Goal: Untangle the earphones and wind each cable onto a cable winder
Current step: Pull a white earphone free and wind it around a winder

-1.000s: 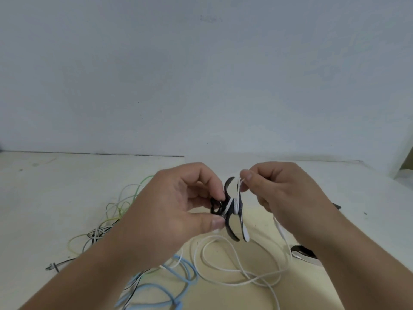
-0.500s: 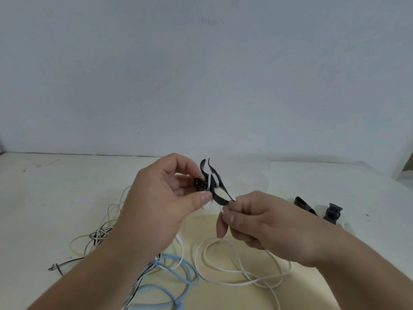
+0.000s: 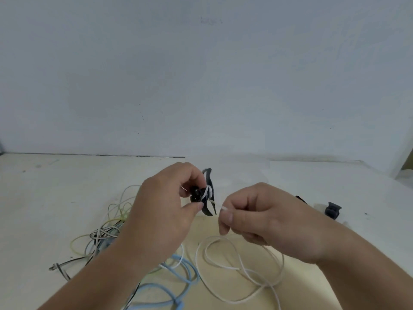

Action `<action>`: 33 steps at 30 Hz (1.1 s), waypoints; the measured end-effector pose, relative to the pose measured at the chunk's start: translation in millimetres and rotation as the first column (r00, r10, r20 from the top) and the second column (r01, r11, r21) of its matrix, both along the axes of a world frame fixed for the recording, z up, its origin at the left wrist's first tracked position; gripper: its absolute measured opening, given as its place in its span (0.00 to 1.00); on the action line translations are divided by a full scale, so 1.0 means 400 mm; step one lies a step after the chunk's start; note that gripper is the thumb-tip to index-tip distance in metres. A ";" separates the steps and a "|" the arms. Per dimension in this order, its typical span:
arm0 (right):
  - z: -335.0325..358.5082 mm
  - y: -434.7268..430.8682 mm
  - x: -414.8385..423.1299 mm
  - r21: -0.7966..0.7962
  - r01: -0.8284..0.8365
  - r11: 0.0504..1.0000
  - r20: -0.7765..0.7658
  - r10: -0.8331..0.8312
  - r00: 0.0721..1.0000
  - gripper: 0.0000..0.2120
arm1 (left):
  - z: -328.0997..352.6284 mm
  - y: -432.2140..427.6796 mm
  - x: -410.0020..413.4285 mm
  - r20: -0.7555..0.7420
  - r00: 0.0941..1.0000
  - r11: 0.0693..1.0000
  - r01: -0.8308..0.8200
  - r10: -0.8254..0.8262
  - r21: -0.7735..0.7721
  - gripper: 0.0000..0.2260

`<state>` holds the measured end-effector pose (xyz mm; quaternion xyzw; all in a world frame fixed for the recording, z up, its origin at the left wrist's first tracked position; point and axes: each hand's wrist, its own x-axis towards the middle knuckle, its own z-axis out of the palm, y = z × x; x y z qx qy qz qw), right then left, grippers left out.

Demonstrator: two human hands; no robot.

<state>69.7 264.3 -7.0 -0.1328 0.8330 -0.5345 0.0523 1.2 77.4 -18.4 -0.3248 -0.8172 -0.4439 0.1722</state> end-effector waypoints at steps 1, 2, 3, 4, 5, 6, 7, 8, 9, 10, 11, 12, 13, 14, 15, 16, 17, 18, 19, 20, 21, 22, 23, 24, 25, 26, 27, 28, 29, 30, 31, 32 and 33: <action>0.002 -0.001 0.001 -0.041 0.026 0.999 -0.017 -0.027 1.000 0.13 | -0.001 0.002 0.003 -0.026 0.999 0.999 0.020 -0.021 -0.042 0.17; 0.004 0.000 0.001 -0.065 0.066 0.996 -0.039 -0.068 0.997 0.13 | -0.002 0.004 0.005 -0.032 0.998 0.996 0.048 -0.050 -0.069 0.17; 0.007 0.002 0.001 -0.062 0.118 0.991 -0.071 -0.123 0.990 0.13 | -0.003 0.004 0.007 -0.030 0.996 0.993 0.076 -0.079 -0.088 0.17; 0.010 0.004 0.001 -0.038 0.181 0.983 -0.118 -0.185 0.976 0.13 | -0.004 0.004 0.008 -0.027 0.994 0.989 0.101 -0.104 -0.104 0.17; 0.012 0.005 0.001 -0.001 0.248 0.969 -0.178 -0.244 0.953 0.13 | -0.005 0.004 0.009 -0.023 0.992 0.985 0.122 -0.125 -0.118 0.17; 0.011 0.005 0.000 0.040 0.313 0.949 -0.246 -0.294 0.923 0.13 | -0.004 0.004 0.011 -0.010 0.990 0.982 0.141 -0.143 -0.127 0.18; 0.009 0.003 -0.002 0.082 0.377 0.923 -0.311 -0.335 0.889 0.12 | -0.004 0.004 0.014 0.014 0.987 0.979 0.160 -0.160 -0.127 0.18; 0.008 0.000 -0.003 0.115 0.435 0.893 -0.363 -0.369 0.855 0.11 | -0.004 0.003 0.017 0.046 0.983 0.975 0.183 -0.178 -0.123 0.19; 0.005 -0.003 -0.006 0.131 0.483 0.866 -0.402 -0.399 0.824 0.10 | -0.004 0.004 0.020 0.081 0.976 0.970 0.210 -0.201 -0.121 0.19; 0.002 -0.004 -0.009 0.128 0.519 0.845 -0.425 -0.426 0.798 0.08 | -0.003 0.005 0.022 0.116 0.966 0.963 0.242 -0.229 -0.115 0.19; -0.001 -0.004 -0.012 0.108 0.543 0.833 -0.430 -0.453 0.781 0.08 | -0.001 0.006 0.023 0.151 0.954 0.957 0.276 -0.260 -0.093 0.19; -0.002 -0.001 -0.015 0.082 0.556 0.827 -0.421 -0.477 0.772 0.08 | 0.001 0.006 0.024 0.192 0.937 0.951 0.306 -0.293 -0.046 0.18; -0.001 0.002 -0.017 0.056 0.563 0.824 -0.403 -0.498 0.768 0.08 | 0.004 0.004 0.024 0.235 0.917 0.944 0.329 -0.322 0.011 0.18; 0.000 0.006 -0.018 0.034 0.568 0.822 -0.381 -0.515 0.768 0.09 | 0.007 0.003 0.023 0.275 0.896 0.937 0.343 -0.347 0.066 0.19; 0.002 0.009 -0.019 0.015 0.572 0.820 -0.355 -0.531 0.770 0.09 | 0.008 0.002 0.020 0.303 0.878 0.929 0.351 -0.370 0.115 0.19; 0.002 0.011 -0.021 -0.001 0.577 0.817 -0.328 -0.545 0.771 0.10 | 0.008 0.001 0.016 0.323 0.863 0.921 0.357 -0.390 0.159 0.18; 0.000 0.013 -0.022 -0.012 0.581 0.814 -0.303 -0.557 0.774 0.10 | 0.007 0.002 0.013 0.337 0.849 0.912 0.360 -0.408 0.199 0.17; -0.002 0.015 -0.023 -0.015 0.582 0.813 -0.283 -0.562 0.778 0.10 | 0.007 0.002 0.012 0.350 0.834 0.901 0.362 -0.427 0.238 0.17; -0.005 0.016 -0.023 -0.012 0.579 0.815 -0.268 -0.560 0.784 0.11 | 0.006 0.002 0.012 0.360 0.818 0.889 0.366 -0.449 0.276 0.16; -0.006 0.017 -0.024 0.007 0.570 0.821 -0.253 -0.550 0.796 0.11 | 0.007 0.003 0.012 0.367 0.800 0.873 0.373 -0.474 0.314 0.16; -0.006 0.016 -0.023 0.045 0.551 0.833 -0.231 -0.528 0.817 0.13 | 0.007 0.004 0.013 0.366 0.785 0.855 0.380 -0.500 0.353 0.15; -0.006 0.014 -0.023 0.100 0.509 0.855 -0.197 -0.485 0.852 0.15 | 0.010 0.006 0.015 0.358 0.774 0.836 0.383 -0.522 0.392 0.16; -0.007 0.010 -0.021 0.150 0.443 0.884 -0.147 -0.424 0.894 0.17 | 0.012 0.007 0.016 0.345 0.771 0.821 0.378 -0.535 0.427 0.16; -0.008 0.006 -0.019 0.181 0.359 0.916 -0.088 -0.349 0.933 0.18 | 0.014 0.009 0.017 0.330 0.780 0.813 0.362 -0.532 0.456 0.16; -0.012 0.001 -0.016 0.193 0.271 0.943 -0.027 -0.271 0.962 0.17 | 0.015 0.010 0.014 0.313 0.801 0.815 0.334 -0.510 0.473 0.16; -0.016 -0.004 -0.014 0.198 0.192 0.961 0.021 -0.200 0.979 0.16 | 0.014 0.010 0.010 0.299 0.832 0.830 0.296 -0.467 0.473 0.17; -0.020 -0.008 -0.012 0.201 0.136 0.970 0.053 -0.149 0.987 0.15 | 0.012 0.008 0.004 0.289 0.865 0.853 0.251 -0.410 0.458 0.18; -0.024 -0.011 -0.012 0.202 0.106 0.974 0.067 -0.122 0.990 0.14 | 0.009 0.006 -0.003 0.285 0.892 0.876 0.206 -0.351 0.435 0.20; -0.026 -0.013 -0.012 0.204 0.101 0.974 0.068 -0.117 0.991 0.12 | 0.007 0.003 -0.010 0.282 0.911 0.896 0.170 -0.302 0.409 0.20; -0.026 -0.013 -0.013 0.208 0.114 0.971 0.057 -0.128 0.990 0.11 | 0.006 0.001 -0.015 0.278 0.925 0.913 0.142 -0.260 0.382 0.20; -0.025 -0.012 -0.014 0.215 0.137 0.967 0.042 -0.149 0.988 0.10 | 0.004 -0.002 -0.019 0.270 0.937 0.929 0.118 -0.220 0.350 0.21; -0.022 -0.009 -0.015 0.223 0.157 0.962 0.029 -0.167 0.986 0.10 | 0.003 -0.004 -0.021 0.259 0.949 0.945 0.095 -0.182 0.314 0.22; -0.018 -0.007 -0.014 0.230 0.167 0.959 0.026 -0.178 0.984 0.10 | 0.002 -0.006 -0.022 0.248 0.957 0.958 0.077 -0.149 0.276 0.22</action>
